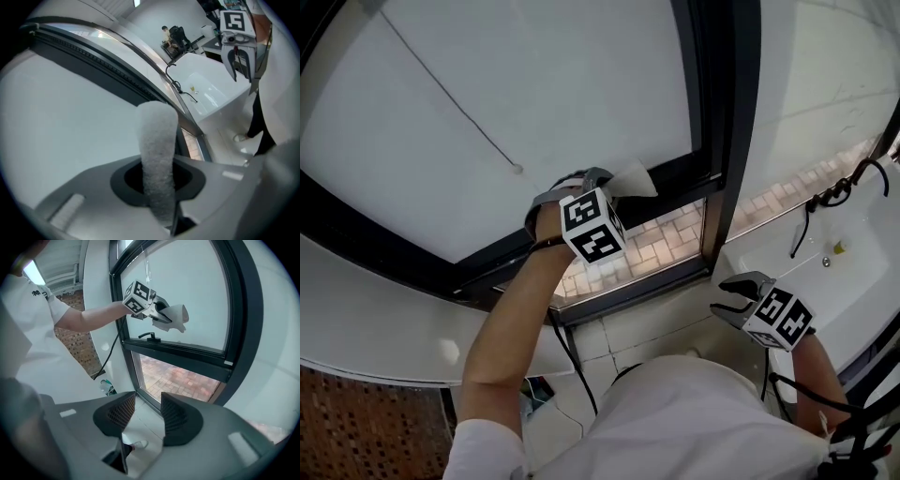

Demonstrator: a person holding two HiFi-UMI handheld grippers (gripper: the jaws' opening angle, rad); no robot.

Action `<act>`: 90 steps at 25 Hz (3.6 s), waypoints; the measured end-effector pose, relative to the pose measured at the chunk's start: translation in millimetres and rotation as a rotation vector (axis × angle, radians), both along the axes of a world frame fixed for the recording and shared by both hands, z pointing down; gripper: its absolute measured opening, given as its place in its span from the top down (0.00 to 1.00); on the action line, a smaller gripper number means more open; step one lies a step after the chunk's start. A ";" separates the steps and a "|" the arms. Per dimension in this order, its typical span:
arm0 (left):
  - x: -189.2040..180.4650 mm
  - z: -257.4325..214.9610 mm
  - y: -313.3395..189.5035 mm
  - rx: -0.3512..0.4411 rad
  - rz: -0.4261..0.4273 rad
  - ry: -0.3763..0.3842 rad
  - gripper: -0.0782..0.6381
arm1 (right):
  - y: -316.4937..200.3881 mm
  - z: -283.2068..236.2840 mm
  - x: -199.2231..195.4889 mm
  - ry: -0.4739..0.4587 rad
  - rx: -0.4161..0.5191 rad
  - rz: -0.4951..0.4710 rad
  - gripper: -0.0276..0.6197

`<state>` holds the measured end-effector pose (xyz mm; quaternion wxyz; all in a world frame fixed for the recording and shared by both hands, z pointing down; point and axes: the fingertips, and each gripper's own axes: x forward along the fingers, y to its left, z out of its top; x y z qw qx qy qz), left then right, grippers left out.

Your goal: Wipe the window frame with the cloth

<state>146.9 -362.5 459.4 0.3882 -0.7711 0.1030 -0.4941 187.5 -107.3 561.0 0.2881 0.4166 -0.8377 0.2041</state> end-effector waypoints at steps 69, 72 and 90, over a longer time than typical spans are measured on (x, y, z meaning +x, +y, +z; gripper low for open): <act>206.5 90.8 73.0 -0.015 0.175 -0.122 0.77 | 50.3 33.1 51.1 -0.003 -0.140 0.077 0.69; 219.1 83.3 67.6 0.012 0.168 -0.130 0.77 | 55.2 39.1 54.2 -0.010 -0.142 0.093 0.69; 233.4 -79.7 51.1 0.087 0.198 -0.125 0.77 | 49.7 41.4 60.2 0.063 -0.137 0.032 0.69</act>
